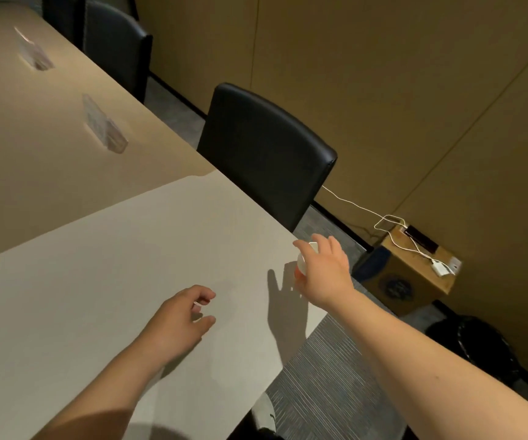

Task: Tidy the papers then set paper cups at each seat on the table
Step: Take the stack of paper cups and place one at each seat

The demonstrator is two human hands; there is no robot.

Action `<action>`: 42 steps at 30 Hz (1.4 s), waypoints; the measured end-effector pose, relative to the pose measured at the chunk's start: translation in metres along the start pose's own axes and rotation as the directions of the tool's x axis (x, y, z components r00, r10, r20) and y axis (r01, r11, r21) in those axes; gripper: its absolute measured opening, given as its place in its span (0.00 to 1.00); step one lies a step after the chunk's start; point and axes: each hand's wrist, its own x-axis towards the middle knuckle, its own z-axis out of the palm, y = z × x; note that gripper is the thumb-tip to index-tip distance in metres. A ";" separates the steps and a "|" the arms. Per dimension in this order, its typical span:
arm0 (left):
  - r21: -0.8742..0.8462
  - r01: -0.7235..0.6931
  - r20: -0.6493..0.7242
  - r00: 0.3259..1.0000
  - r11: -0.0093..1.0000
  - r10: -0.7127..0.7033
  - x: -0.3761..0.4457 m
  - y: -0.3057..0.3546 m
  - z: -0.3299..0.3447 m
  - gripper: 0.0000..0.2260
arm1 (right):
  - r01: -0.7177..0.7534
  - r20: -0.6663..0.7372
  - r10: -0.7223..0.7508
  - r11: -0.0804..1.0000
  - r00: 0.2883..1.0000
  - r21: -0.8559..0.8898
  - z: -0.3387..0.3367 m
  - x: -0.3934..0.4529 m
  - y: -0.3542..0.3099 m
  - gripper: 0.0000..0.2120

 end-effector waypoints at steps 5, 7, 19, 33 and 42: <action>0.002 0.055 -0.027 0.998 0.999 -0.055 0.017 0.014 0.025 0.15 | 0.011 0.269 0.004 0.999 0.963 -0.053 0.015 0.041 0.034 0.42; 0.008 0.063 -0.023 0.998 0.998 -0.063 0.025 0.020 0.035 0.16 | 0.031 0.313 -0.038 0.999 0.949 0.026 0.020 0.049 0.043 0.40; 0.157 -0.053 -0.004 0.999 0.986 0.054 0.025 0.069 0.054 0.39 | 0.081 0.330 -0.523 0.617 0.786 0.783 -0.012 0.034 0.019 0.28; 0.067 -0.246 -0.174 0.951 0.967 0.254 -0.002 0.112 0.024 0.31 | 0.282 0.044 -0.483 0.580 0.874 0.764 -0.075 -0.019 0.028 0.07; 0.040 -0.340 -0.127 0.931 0.940 0.342 0.046 0.190 0.057 0.32 | 0.176 -0.031 -0.280 0.510 0.960 0.842 -0.111 0.003 0.120 0.08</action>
